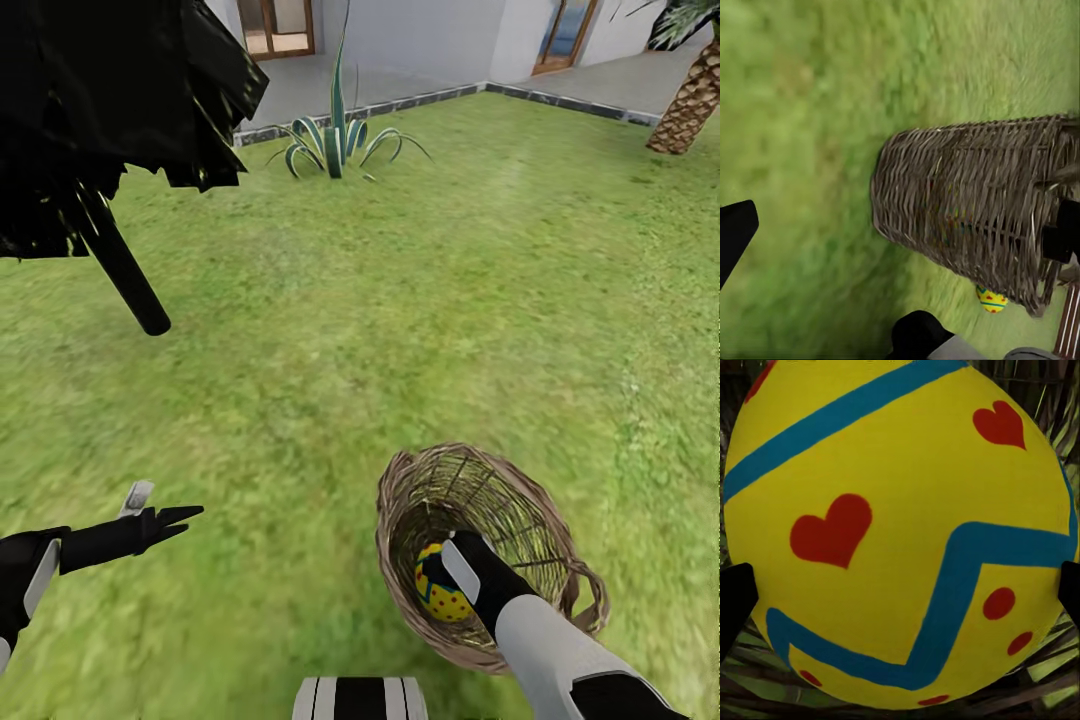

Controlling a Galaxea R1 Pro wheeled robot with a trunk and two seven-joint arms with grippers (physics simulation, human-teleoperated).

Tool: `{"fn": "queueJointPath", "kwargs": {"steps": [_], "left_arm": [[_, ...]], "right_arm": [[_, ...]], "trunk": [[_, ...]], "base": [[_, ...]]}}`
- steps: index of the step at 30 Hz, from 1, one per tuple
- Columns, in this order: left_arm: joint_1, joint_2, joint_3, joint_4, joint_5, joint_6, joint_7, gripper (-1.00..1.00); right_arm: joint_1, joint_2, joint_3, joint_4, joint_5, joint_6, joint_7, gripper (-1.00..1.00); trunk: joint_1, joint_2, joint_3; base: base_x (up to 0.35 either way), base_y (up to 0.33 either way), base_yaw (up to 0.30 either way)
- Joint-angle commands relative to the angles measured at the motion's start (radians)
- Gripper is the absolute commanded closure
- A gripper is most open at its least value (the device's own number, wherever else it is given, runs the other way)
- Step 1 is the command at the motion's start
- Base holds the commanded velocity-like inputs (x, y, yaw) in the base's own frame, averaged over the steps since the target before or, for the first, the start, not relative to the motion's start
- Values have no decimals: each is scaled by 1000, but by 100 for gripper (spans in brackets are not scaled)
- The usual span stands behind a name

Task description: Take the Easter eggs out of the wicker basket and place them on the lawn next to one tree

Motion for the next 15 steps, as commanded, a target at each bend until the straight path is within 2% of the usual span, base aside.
{"fn": "queueJointPath", "kwargs": {"steps": [1,15], "left_arm": [[0,0,0,0,3,9,-2,-100],[0,0,0,0,2,7,1,-100]], "right_arm": [[0,-1,8,-2,-12,3,-9,100],[-5,-2,-3,-9,-16,1,-9,100]], "trunk": [[-4,7,3],[-58,105,46]], "base": [[-52,9,0],[-4,1,0]]}}
